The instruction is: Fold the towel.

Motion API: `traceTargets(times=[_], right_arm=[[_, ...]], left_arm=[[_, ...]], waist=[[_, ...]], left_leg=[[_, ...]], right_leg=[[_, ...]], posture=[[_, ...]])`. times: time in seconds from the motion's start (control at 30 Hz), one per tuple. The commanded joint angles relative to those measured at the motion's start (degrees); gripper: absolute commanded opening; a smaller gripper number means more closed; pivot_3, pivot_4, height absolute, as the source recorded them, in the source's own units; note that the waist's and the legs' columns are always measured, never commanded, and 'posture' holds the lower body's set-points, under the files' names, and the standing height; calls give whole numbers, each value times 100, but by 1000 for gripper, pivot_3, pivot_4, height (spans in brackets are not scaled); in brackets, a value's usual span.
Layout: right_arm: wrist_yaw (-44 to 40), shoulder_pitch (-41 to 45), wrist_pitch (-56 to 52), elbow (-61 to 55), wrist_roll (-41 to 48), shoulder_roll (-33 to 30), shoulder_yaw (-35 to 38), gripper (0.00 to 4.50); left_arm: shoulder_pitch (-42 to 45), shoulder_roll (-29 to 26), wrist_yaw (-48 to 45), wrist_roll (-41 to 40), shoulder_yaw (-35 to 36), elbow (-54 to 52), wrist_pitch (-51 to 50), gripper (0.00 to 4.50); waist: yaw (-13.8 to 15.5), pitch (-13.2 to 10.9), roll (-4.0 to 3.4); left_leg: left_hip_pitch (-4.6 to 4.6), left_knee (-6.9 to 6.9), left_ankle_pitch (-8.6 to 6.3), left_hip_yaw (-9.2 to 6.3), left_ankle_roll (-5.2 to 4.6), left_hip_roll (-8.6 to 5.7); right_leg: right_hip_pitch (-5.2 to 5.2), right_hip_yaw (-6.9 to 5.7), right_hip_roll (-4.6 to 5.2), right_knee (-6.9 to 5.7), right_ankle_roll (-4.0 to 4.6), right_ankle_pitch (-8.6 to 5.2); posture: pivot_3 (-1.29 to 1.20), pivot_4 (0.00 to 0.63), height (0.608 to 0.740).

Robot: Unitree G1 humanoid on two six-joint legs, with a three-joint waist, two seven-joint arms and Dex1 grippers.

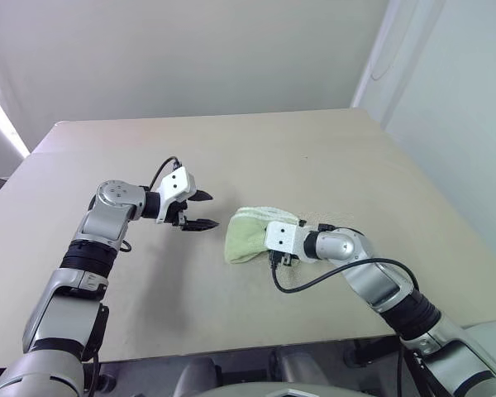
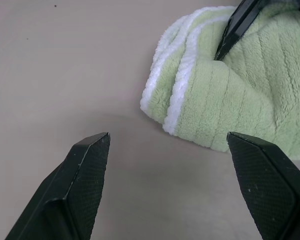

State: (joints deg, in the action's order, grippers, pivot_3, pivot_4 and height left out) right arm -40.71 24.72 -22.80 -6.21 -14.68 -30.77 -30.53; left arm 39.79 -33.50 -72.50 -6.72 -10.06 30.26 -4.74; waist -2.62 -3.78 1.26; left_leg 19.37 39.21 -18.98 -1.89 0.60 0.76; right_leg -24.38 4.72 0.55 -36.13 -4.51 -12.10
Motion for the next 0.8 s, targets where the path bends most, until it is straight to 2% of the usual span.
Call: traceTargets(times=[0.03, 0.07, 0.13, 0.23, 0.33, 0.47, 0.6, 0.8], right_arm=[[172, 128, 55, -8, -104, 62, 308, 1830], [180, 126, 73, -23, -87, 72, 348, 1830], [183, 134, 15, -94, -41, 100, 445, 1254], [47, 113, -141, -412, 144, 86, 681, 720], [-84, 168, -501, -875, 583, 78, 1232, 174], [-114, 354, -867, -1099, 862, -221, 1991, 174], [-11, 481, -901, -782, 825, -709, 2519, 174], [140, 235, -597, -128, 751, -1210, 2846, 174]], left_arm=[[76, -44, 55, 47, 59, -149, 65, 3966], [73, -36, 66, 47, 57, -158, 53, 3966], [70, -17, 83, 49, 55, -178, 26, 3966], [50, -2, 80, 36, 54, -228, -16, 3966], [30, -9, 83, 56, 39, -253, -18, 3966], [4, -10, 92, 63, 33, -297, -30, 3966], [7, 27, 113, 71, 24, -296, -48, 3966], [5, 82, 119, 86, 8, -341, -72, 3966]], waist=[[-2, 0, 0], [-1, 0, 0], [1, 0, 0], [2, 0, 0], [5, -1, -1], [7, -1, -1], [12, -1, -1], [0, -2, -3]], left_leg=[[0, 0, 0, 0, 0, 0], [1, 0, 0, 0, 0, 0], [1, 0, 0, 0, 0, 0], [1, 0, 0, 0, 0, 0], [3, -1, 0, 0, 0, 0], [5, -1, 0, 0, 0, 0], [4, -3, 0, 0, 0, 0], [3, -5, 0, 5, 0, 0]], right_leg=[[0, 0, 0, 0, 0, 0], [-1, 0, 0, 1, 0, 0], [-1, 0, 0, 0, 0, 0], [-1, 0, 0, 0, 0, 0], [-3, 0, 0, 0, 0, 0], [-4, 0, 1, 1, -2, 0], [-3, -1, 1, 3, -1, -1], [-4, 3, 1, 5, -1, -1]], posture=[[0, 0, 712], [0, 0, 712], [0, 0, 712], [0, 0, 712], [0, 0, 712], [0, 0, 712], [0, 0, 712], [0, 0, 712]])
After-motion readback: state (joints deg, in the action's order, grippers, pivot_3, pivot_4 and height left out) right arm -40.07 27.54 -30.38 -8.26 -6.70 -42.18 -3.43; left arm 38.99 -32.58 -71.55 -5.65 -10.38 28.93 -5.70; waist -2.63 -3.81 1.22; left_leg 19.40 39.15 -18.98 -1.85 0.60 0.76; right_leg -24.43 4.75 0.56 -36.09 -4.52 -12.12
